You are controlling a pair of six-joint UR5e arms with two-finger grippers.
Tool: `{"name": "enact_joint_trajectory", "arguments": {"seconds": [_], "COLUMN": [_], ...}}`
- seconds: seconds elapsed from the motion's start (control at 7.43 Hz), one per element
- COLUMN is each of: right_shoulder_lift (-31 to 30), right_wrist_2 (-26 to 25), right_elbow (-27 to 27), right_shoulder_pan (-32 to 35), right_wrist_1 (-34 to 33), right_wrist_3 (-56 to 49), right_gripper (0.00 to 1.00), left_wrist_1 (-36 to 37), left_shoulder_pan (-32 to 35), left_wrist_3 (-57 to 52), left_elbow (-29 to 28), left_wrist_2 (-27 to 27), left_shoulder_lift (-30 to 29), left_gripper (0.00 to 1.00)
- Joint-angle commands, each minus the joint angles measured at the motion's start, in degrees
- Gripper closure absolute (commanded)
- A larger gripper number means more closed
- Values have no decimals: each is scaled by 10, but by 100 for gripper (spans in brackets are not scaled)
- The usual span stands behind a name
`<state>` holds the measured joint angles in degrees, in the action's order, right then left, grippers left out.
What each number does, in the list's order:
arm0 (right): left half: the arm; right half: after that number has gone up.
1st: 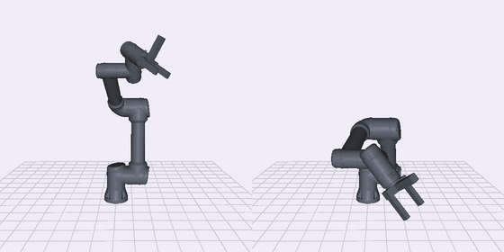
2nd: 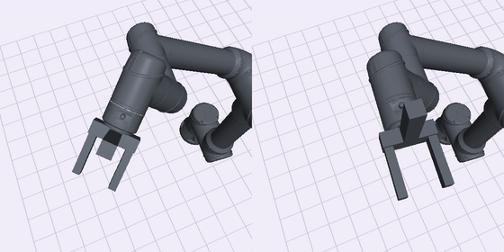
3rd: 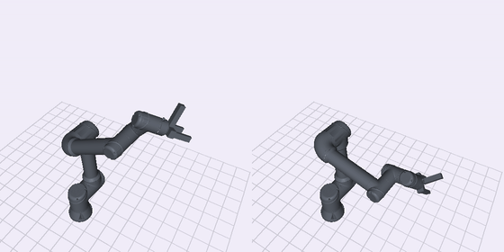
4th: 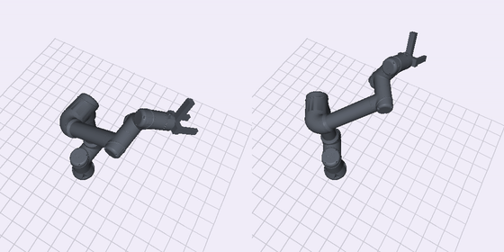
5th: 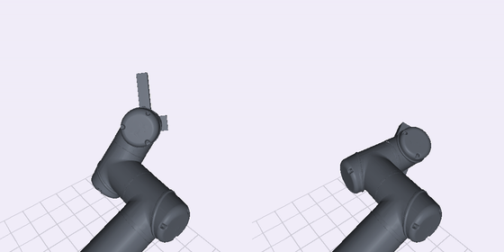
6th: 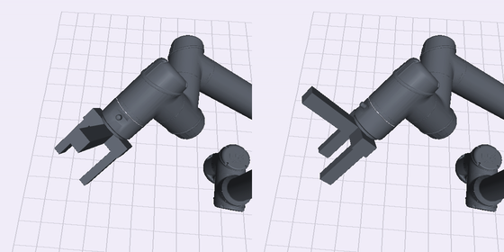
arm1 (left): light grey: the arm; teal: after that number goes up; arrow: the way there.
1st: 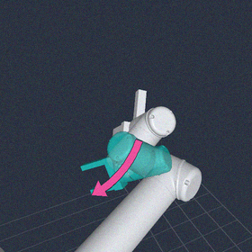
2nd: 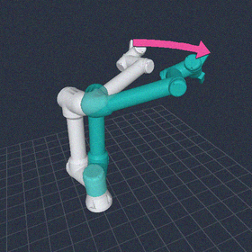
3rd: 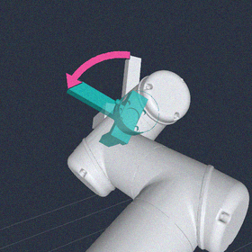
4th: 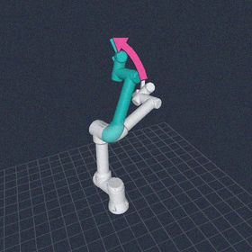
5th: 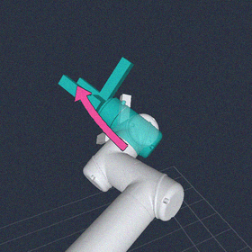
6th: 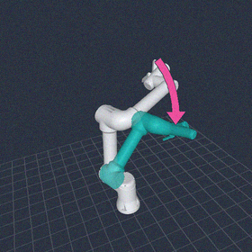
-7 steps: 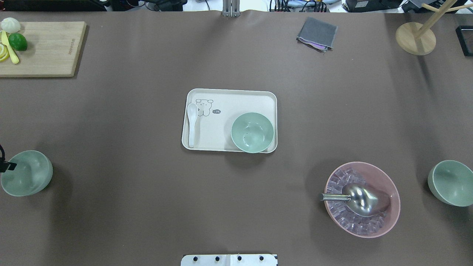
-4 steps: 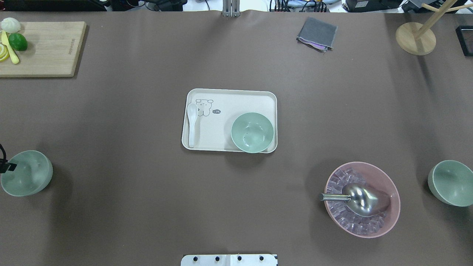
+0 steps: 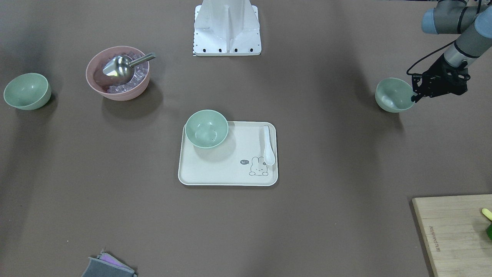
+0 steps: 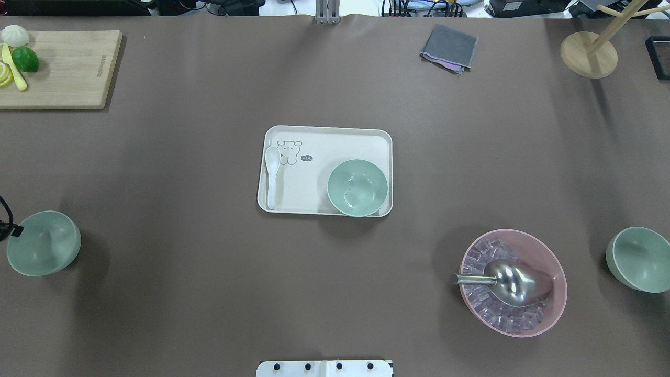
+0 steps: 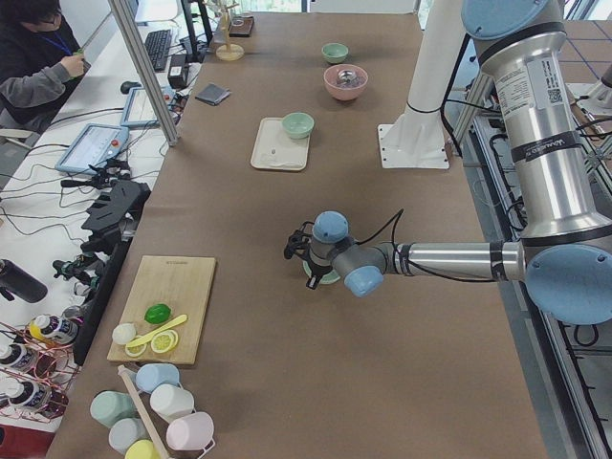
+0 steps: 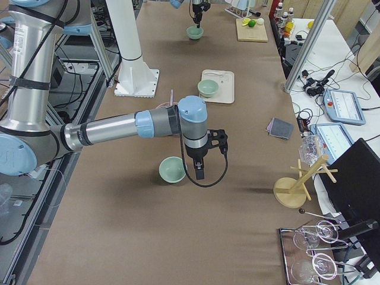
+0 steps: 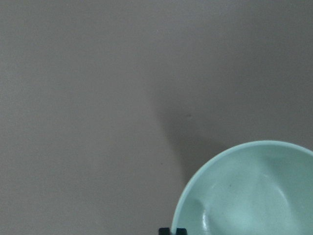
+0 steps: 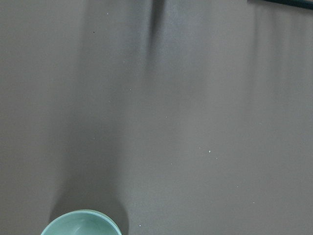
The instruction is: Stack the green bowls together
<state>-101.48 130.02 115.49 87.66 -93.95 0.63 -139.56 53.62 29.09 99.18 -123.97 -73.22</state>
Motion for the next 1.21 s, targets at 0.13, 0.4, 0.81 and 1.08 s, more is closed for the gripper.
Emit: {"name": "enact_joint_trajectory", "arguments": {"seconds": [0.13,0.4,0.81,1.08], "right_shoulder_lift": [-5,-6,-6,-6], "right_wrist_2": [-5,-4,-2,-1], "right_elbow": [-3,-4,-4,-4], "right_shoulder_pan": [1,0,0,0], "right_wrist_1": [1,0,1,1], "right_wrist_3": [-6,-5,1,1], "right_gripper": [0,0,0,0], "left_wrist_1": [37,166,224,330], "left_shoulder_pan": [7,10,-4,-54], "left_wrist_3": [6,7,91,164], "left_elbow": [54,127,133,137], "left_wrist_2": [-60,-58,-52,-14], "left_shoulder_lift": [-8,-58,-172,-287], "left_gripper": [100,100,100,100]}}
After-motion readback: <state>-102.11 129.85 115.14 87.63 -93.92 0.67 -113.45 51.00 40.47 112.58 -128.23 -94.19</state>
